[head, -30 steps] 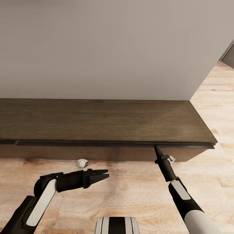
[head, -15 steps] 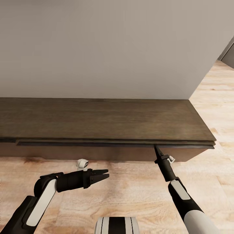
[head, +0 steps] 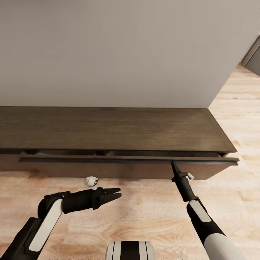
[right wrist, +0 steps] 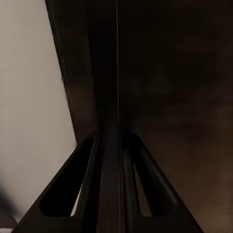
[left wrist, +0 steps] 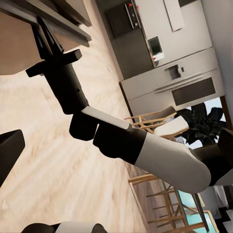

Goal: Place each of the two pumpkins and all three candles from the living room inside a cabinet in the living room (use any cabinet), then make sure every cabinet is closed, and position the cauldron so it is next to a table in the living room.

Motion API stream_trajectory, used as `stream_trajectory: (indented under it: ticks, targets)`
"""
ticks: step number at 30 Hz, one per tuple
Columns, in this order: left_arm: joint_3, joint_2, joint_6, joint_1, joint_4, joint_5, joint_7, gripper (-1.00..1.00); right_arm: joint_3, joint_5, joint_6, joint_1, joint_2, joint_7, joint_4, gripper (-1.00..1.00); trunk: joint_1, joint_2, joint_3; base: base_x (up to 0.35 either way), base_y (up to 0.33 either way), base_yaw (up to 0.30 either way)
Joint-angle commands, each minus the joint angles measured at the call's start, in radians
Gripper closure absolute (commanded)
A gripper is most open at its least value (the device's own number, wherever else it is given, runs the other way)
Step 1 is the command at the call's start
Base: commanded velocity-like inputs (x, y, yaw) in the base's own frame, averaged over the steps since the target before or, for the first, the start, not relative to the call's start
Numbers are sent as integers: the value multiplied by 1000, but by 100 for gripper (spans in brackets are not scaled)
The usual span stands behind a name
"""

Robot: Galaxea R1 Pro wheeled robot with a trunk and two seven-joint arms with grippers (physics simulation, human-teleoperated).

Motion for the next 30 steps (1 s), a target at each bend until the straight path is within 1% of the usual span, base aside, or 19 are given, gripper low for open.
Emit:
stream_trajectory:
  ticks: [1, 30]
  targets:
    - [-1, 1, 5, -1, 0, 4, 0, -100, 9, 4, 8, 0, 0, 3, 17, 100, 0, 0, -1, -149, 0, 0]
    - [-1, 1, 4, -1, 0, 4, 0, -100, 14, 3, 8, 0, 0, 5, 17, 100, 0, 0, -1, -76, 0, 0]
